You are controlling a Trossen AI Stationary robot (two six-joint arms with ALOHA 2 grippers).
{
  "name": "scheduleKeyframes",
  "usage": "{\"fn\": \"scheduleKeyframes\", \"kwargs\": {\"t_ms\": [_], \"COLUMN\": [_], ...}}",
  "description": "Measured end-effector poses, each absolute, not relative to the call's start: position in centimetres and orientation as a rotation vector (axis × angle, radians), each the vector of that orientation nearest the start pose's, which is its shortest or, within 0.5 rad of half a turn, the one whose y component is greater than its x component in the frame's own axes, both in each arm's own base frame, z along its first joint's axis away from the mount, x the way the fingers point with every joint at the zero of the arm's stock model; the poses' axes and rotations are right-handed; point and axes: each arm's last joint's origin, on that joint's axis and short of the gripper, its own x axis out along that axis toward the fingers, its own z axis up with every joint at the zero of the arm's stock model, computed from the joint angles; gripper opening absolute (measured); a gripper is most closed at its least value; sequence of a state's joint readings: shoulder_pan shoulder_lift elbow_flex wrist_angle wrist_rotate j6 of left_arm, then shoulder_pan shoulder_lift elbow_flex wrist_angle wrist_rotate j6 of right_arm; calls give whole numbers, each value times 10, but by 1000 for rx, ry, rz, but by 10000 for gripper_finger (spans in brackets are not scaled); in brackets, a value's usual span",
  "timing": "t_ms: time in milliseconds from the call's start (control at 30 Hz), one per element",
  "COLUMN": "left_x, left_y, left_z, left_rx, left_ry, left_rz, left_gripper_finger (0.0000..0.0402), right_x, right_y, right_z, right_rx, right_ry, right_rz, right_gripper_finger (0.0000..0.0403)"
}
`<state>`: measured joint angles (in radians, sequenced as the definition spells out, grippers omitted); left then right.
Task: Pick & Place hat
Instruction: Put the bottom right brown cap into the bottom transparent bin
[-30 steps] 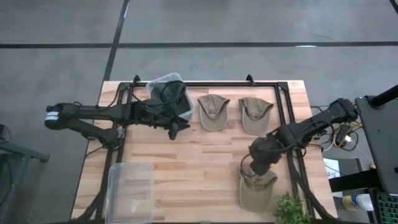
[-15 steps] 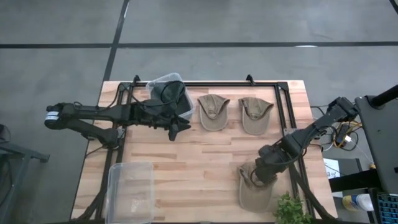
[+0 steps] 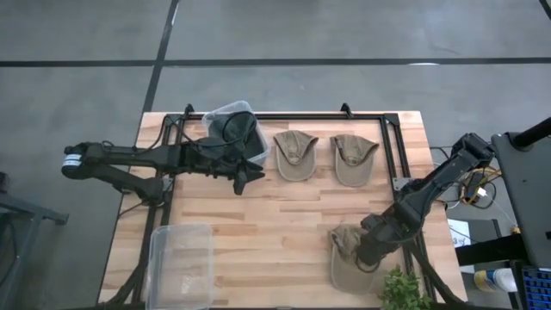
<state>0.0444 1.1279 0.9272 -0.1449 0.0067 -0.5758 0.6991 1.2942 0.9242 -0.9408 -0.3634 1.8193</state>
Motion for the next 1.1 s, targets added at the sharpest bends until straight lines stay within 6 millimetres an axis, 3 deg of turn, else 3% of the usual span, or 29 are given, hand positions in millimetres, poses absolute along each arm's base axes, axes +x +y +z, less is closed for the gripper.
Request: {"fn": "scheduleKeyframes", "kwargs": {"t_ms": [533, 867, 1100], "left_x": [250, 250, 250], "left_y": [10, 10, 10], "left_z": [320, 320, 319], "left_rx": [-579, -579, -579], "left_ry": [322, 323, 323], "left_rz": [132, 132, 132], "left_gripper_finger": [135, 135, 135], "right_x": [159, 155, 162], "right_y": [159, 161, 169], "right_z": [205, 200, 186], "right_rx": [1255, 1244, 1224], "right_ry": [1662, 1672, 1692], "right_rz": [-525, -533, -531], "right_gripper_finger": [143, 141, 141]}}
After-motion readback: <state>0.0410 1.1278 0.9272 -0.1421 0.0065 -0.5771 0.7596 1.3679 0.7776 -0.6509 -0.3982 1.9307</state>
